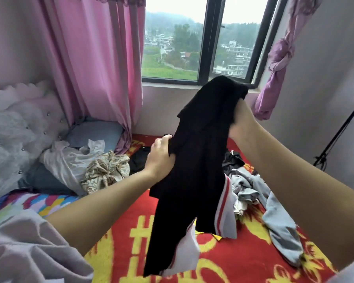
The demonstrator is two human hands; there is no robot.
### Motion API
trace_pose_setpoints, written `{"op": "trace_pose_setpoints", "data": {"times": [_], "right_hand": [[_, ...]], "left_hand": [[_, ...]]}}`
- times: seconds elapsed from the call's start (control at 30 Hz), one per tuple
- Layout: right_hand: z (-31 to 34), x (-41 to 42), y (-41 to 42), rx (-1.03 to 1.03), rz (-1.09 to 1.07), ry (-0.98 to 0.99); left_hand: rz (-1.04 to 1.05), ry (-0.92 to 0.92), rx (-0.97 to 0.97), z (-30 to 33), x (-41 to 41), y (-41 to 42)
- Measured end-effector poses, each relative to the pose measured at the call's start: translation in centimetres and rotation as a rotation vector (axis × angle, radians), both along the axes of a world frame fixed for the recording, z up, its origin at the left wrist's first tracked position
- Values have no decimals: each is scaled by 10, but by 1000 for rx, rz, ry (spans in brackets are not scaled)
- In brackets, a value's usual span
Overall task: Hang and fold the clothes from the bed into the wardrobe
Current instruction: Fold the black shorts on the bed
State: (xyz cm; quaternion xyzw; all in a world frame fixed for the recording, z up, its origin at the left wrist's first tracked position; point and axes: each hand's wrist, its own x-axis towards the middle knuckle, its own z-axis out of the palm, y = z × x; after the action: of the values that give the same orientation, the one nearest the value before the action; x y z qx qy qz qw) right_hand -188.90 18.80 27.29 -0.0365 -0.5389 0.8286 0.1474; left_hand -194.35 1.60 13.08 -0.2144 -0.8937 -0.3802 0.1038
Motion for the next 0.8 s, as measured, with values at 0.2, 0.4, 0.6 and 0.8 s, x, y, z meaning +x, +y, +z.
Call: {"op": "trace_pose_setpoints", "data": {"times": [0.2,0.4,0.6,0.8], "right_hand": [[34,-23,1,-235,-107,14],[24,-36,0,1,-313,23],[-33,-24,51,1573,-216,-392],[-92,9,-8,1684,391,45]], "left_hand": [[-337,202,-47,-44,60,1],[-180,-354,125,-21,36,32],[-200,-475,418,14,13,3],[-289,-756,237,52,11,0]]}}
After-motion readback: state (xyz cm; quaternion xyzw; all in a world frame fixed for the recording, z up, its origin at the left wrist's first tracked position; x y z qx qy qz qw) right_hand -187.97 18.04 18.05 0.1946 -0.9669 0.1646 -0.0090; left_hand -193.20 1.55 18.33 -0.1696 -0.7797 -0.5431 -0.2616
